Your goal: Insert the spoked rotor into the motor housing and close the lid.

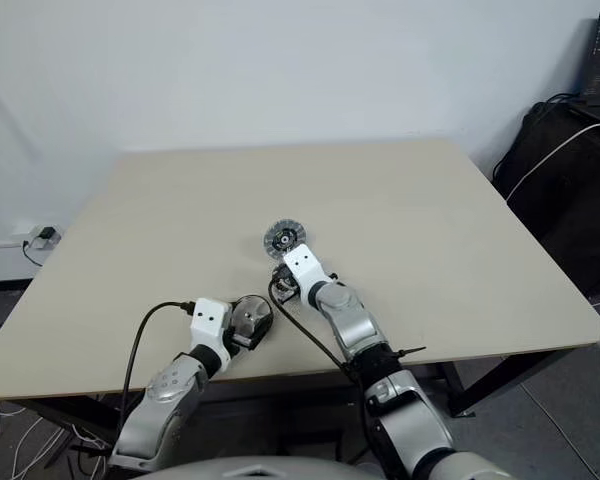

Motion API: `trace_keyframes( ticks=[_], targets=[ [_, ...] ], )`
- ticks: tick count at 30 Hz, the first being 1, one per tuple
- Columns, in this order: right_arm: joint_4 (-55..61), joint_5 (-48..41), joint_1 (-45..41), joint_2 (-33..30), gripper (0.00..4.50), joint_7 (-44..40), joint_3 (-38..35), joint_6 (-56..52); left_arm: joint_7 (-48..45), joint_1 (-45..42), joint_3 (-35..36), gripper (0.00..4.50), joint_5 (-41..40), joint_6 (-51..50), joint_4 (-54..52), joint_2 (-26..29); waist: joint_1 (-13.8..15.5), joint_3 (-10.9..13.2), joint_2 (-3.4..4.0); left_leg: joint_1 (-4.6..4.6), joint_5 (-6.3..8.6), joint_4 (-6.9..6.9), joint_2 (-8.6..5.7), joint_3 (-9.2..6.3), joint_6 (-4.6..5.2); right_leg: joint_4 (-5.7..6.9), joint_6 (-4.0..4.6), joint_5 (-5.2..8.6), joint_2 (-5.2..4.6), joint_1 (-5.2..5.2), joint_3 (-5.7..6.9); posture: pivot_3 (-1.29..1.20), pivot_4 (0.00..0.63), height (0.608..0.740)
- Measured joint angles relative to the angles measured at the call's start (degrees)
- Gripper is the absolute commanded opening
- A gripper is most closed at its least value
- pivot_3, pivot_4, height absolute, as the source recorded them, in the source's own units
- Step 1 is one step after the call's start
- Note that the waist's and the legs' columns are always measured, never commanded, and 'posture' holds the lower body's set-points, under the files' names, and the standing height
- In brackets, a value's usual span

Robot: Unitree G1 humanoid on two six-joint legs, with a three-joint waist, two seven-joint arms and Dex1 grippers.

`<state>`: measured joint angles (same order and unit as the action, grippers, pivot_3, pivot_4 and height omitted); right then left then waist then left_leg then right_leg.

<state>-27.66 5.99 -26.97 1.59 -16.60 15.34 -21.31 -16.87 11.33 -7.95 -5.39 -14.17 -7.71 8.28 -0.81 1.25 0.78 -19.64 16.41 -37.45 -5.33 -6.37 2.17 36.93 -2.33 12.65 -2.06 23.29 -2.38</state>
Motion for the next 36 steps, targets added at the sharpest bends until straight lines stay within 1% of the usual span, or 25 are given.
trace_keyframes(
  ticks=[4, 7, 11, 18, 20, 23, 36],
  targets=[
    [-2.94, 1.69, -1.39, 0.09, 0.04, 4.97, -0.49, 2.03, 0.04, 0.04, -0.02, 4.5, 0.0, 0.0, 0.01, -0.23, 0.0, 0.0, 0.0, 0.0, 0.0, 0.0, 0.0, 0.0, -0.01, 0.0, 0.01, 0.0, 0.0, 0.0, 0.0, 0.0, 0.0, 0.74],
    [-3.57, 2.16, -1.52, -0.38, 0.04, 6.22, -0.7, 2.16, 0.07, 0.21, -0.02, 4.5, 0.0, 0.0, 0.01, -0.25, 0.0, 0.0, 0.0, 0.0, 0.0, 0.0, 0.0, 0.0, 0.0, 0.0, 0.01, 0.0, 0.0, 0.01, -0.01, 0.0, 0.0, 0.74],
    [-1.88, 2.22, -1.36, -2.43, 0.04, 5.07, -0.61, -0.23, 0.11, 0.87, 0.0, 4.5, 0.0, 0.02, 0.01, -0.19, 0.02, 0.0, 0.0, -0.02, -0.01, 0.0, -0.01, 0.0, 0.01, -0.01, 0.01, 0.0, -0.01, 0.01, -0.03, 0.0, 0.0, 0.74],
    [5.96, 2.11, 1.22, -5.61, 0.04, 1.55, -0.4, -7.81, 0.05, 1.03, 0.03, 4.5, -0.02, 0.02, 0.01, -0.06, 0.08, 0.0, 0.0, -0.04, -0.01, 0.0, 0.01, 0.0, 0.01, -0.02, -0.02, 0.02, -0.01, 0.01, -0.05, 0.0, 0.0, 0.74],
    [7.95, 2.12, 1.82, -6.34, 0.04, 0.14, 0.27, -10.0, -0.02, 1.01, 0.03, 4.5, -0.02, 0.02, 0.01, 0.04, 0.05, 0.01, -0.01, -0.04, -0.01, 0.0, 0.01, 0.0, 0.02, -0.02, -0.21, 0.13, -0.01, 0.01, -0.04, 0.0, 0.0, 0.74],
    [10.11, 2.11, 2.54, -6.55, 0.04, -1.14, 1.01, -11.7, -0.3, 0.87, 0.03, 4.5, -0.02, 0.01, 0.01, 0.14, 0.07, 0.0, -0.01, -0.04, -0.01, 0.0, 0.03, -0.01, 0.01, -0.02, -0.21, 0.13, 0.0, 0.01, -0.04, 0.0, 0.0, 0.74],
    [10.53, 1.88, 2.45, -5.36, 0.04, -2.29, 2.63, -12.72, -0.66, 0.37, 0.01, 4.5, -0.02, -0.01, 0.03, -0.05, 0.11, 0.01, -0.02, -0.05, 0.0, 0.0, 0.03, 0.0, 0.0, -0.02, -0.23, 0.14, -0.01, 0.01, -0.04, 0.0, 0.0, 0.74]
  ],
)
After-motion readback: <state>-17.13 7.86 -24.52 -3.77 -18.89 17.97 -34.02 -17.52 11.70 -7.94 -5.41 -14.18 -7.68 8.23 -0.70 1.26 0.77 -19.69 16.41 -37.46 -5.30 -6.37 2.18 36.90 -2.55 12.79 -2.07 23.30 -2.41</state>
